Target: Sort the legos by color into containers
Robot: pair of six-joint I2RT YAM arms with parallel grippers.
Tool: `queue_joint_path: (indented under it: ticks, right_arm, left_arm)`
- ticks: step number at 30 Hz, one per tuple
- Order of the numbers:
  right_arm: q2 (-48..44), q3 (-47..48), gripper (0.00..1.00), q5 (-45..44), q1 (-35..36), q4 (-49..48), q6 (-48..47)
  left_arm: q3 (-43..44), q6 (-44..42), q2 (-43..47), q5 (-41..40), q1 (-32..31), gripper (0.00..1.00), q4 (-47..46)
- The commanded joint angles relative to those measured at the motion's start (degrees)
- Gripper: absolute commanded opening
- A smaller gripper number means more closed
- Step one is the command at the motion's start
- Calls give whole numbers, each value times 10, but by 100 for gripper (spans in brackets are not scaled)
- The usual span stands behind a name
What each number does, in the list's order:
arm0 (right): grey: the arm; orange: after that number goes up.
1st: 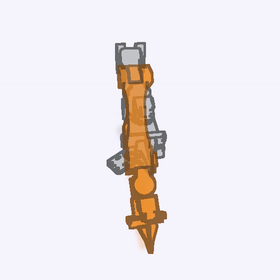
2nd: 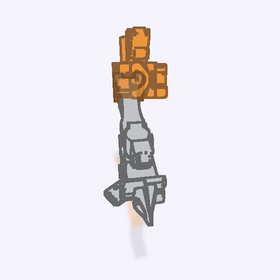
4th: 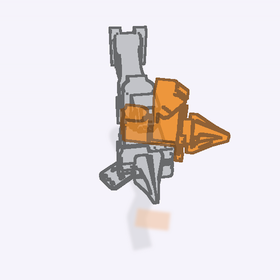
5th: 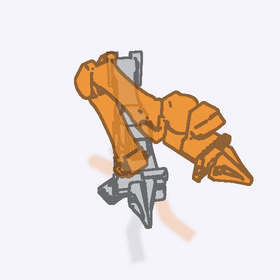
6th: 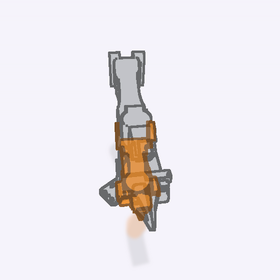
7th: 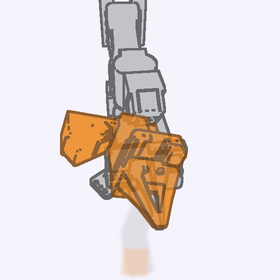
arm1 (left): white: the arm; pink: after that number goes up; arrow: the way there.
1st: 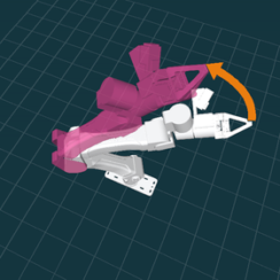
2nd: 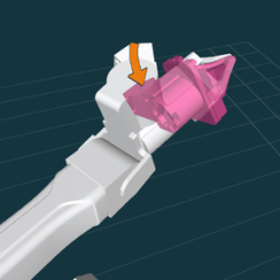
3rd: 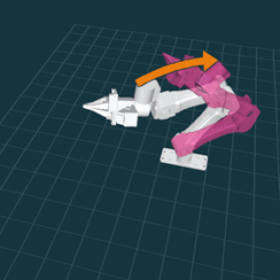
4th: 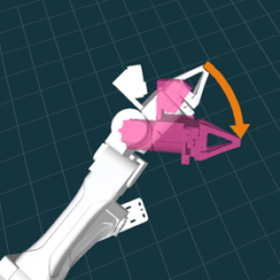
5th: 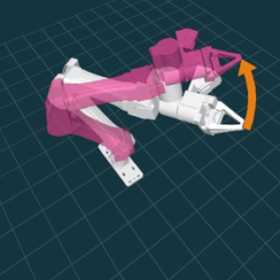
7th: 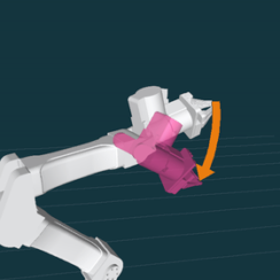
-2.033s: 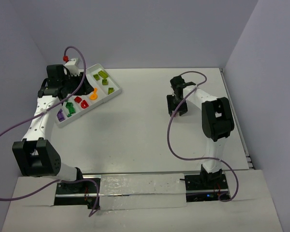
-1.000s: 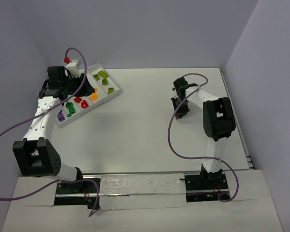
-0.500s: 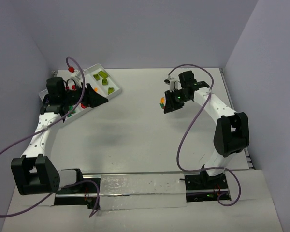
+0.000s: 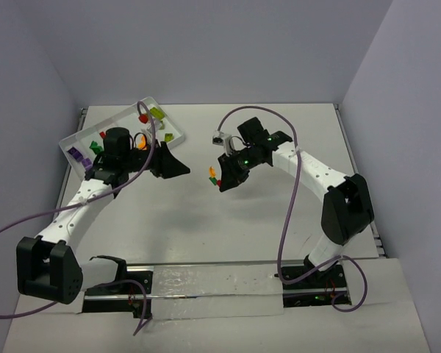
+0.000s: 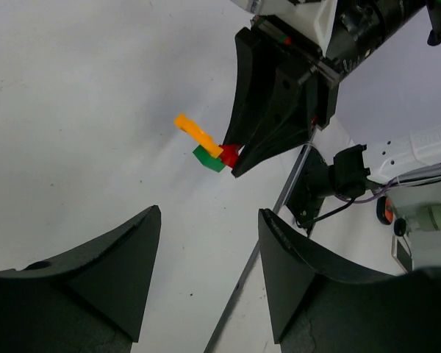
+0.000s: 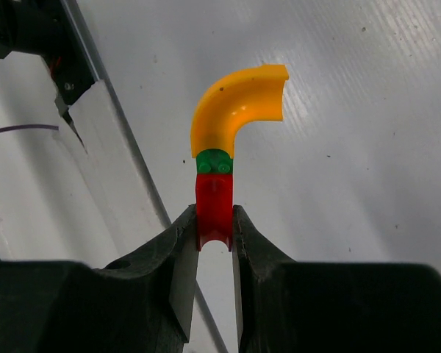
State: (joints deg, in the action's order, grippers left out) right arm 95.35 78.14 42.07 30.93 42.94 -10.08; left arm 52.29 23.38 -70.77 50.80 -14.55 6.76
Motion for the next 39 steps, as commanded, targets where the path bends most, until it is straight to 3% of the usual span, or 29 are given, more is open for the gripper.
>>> queue_joint_path:
  ticks: [1, 12, 19, 30, 37, 39]
  right_arm:
    - [-33, 34, 0, -32, 15, -4, 4]
    - [-36, 54, 0, -76, 54, 4, 3]
    - [-30, 61, 0, -113, 73, 4, 3]
    - [-31, 71, 0, -138, 98, 9, -1]
    - [-33, 69, 0, -156, 105, 8, -1]
    - [-31, 71, 0, -167, 108, 8, -1]
  left_arm:
    - [7, 47, -26, -21, -14, 63, -27]
    - [52, 87, -99, -6, -38, 64, -16]
    - [16, 157, -103, 49, -41, 68, -101]
    - [21, 166, -126, 45, -51, 63, -99]
    - [35, 151, -136, 33, -53, 50, -77]
    - [35, 162, -139, 43, -53, 41, -85]
